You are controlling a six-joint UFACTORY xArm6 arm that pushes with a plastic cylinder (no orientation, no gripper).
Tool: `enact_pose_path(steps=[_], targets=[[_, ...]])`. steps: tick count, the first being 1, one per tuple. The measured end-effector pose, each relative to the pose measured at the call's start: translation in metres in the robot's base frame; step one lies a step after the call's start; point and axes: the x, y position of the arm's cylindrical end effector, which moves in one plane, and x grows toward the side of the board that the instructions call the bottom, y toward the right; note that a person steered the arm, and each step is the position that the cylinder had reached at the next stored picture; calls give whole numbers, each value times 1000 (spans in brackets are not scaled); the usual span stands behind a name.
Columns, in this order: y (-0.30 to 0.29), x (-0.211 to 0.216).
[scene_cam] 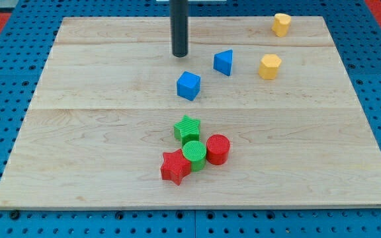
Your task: Move the blue blocks horizontal left to the yellow hexagon
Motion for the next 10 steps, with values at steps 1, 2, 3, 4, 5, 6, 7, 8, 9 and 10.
enact_pose_path(steps=[1, 2, 3, 4, 5, 6, 7, 8, 9, 10], targets=[[1, 0], [2, 0], [52, -17], [119, -4], [74, -2], [46, 10], [36, -7], [-32, -8], [-103, 16], [-111, 72]])
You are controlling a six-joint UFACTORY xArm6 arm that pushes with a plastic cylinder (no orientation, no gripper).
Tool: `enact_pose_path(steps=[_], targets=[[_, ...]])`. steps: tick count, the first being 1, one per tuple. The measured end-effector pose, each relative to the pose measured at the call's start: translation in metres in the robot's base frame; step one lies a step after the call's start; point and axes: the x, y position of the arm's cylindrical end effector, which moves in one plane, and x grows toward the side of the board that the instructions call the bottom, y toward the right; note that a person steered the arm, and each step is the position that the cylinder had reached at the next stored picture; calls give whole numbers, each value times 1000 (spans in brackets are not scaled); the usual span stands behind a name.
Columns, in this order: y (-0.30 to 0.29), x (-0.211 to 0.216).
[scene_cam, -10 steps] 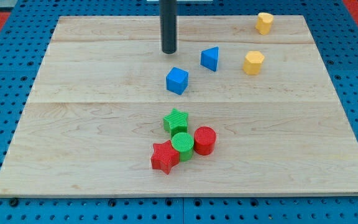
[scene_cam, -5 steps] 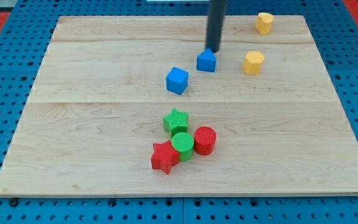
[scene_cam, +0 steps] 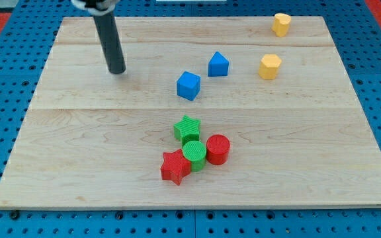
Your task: Move the blue blocks horizontal left to the yellow hexagon
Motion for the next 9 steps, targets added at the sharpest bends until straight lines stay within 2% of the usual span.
enact_pose_path(steps=[2, 4, 6, 7, 8, 9], targets=[[32, 38], [123, 49], [188, 22], [279, 49], [366, 18], [371, -26]])
